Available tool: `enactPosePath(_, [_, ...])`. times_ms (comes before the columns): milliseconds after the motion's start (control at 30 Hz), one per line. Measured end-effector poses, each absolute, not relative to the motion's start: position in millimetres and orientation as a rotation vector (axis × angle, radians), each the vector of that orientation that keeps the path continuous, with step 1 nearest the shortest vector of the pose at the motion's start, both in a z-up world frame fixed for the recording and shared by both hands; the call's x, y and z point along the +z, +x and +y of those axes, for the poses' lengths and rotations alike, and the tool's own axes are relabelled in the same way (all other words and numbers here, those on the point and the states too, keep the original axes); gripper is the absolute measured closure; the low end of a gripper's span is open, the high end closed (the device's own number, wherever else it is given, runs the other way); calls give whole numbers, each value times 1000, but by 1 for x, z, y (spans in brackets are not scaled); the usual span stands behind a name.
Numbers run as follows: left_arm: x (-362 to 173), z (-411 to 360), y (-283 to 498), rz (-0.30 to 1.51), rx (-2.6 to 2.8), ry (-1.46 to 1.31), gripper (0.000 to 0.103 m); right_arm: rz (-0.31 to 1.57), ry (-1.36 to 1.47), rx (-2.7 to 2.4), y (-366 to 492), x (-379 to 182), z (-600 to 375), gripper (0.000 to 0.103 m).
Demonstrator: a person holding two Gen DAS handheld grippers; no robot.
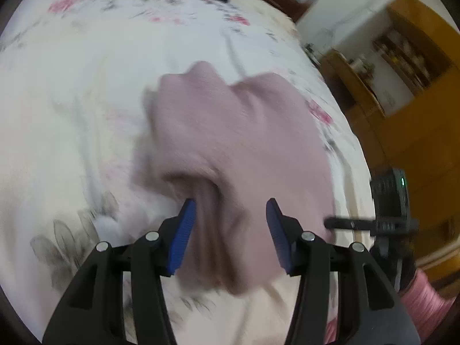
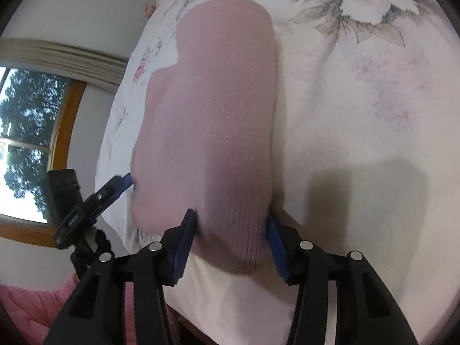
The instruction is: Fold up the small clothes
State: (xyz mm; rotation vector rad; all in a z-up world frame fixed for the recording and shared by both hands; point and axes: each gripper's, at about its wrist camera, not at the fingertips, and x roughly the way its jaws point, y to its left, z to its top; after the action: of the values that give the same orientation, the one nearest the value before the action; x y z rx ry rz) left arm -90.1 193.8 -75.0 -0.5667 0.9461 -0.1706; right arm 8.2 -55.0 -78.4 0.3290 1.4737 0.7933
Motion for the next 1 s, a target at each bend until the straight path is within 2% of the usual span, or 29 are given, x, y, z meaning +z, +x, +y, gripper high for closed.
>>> enactPosePath(267, [-117,185,-93,1089,-115,-548,54,1510,284,736,-1,-95,-50,60])
enactPosePath(400, [-132,193,-96,1115,-103,-568,47,1520,290,724,-1,-110,-48,61])
enactPosePath(533, [-131,201,-94,1131,-94,-588,46,1509,266,714,-4,-106,-51,61])
enactPosePath(667, [-118,205,-108,1137,-74,-566,47,1452,142,669,-16,-84,-50,48])
enactPosePath(733, [-112,205,-115,1141,-56,-551,47,1418,51,606,-25,-71,-49,26])
enactPosePath(767, [-108,205,-119,1144,-42,-537,45,1410,8,568,-28,-66,-47,21])
enactPosePath(1000, [-87,195,-137,1164,48,-473,39,1346,-163,483,-55,-49,-26,16])
